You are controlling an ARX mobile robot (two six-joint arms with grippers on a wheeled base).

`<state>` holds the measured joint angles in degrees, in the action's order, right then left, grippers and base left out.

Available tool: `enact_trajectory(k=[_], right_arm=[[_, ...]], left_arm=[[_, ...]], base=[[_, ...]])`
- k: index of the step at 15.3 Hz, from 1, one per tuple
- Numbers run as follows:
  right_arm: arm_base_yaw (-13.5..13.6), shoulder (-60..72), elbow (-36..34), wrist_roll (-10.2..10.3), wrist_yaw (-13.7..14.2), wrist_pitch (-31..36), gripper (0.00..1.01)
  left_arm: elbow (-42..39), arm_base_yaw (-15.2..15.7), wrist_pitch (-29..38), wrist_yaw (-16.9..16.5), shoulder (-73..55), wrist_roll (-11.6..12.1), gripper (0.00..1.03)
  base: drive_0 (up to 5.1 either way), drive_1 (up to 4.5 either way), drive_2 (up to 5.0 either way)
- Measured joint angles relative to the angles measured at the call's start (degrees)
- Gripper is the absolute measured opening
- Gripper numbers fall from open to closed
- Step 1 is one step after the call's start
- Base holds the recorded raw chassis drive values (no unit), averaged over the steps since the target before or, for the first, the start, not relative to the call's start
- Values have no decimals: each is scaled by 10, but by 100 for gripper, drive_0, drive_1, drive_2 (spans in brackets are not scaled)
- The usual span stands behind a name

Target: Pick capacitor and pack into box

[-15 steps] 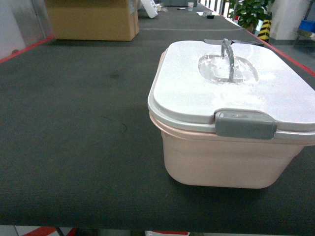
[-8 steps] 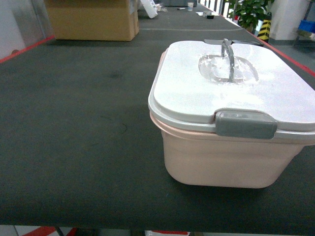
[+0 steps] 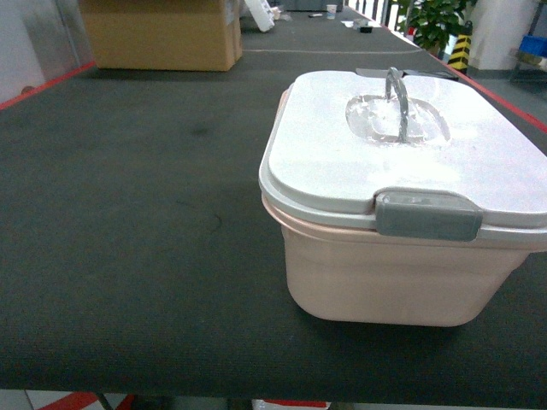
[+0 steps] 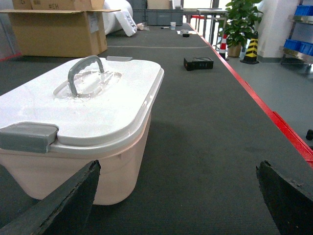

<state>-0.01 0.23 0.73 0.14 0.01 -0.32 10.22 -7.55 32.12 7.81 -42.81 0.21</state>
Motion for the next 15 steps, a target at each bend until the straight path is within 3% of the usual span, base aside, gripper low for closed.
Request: enact_trajectory(k=[3, 4, 5, 15], right_arm=[[0, 0, 0, 0, 0, 0, 98], [0, 0, 0, 0, 0, 0, 98], [0, 0, 0, 0, 0, 0, 98], [0, 0, 0, 0, 0, 0, 98]], left_arm=[[-35, 23, -23, -26, 60, 0, 2], [-47, 67, -37, -70, 84, 0, 2], [-54, 79, -47, -69, 103, -1, 2], [-95, 74, -161, -78, 268, 0, 2]], base=[[0, 0, 0], [0, 0, 0], [0, 0, 0], [0, 0, 0]])
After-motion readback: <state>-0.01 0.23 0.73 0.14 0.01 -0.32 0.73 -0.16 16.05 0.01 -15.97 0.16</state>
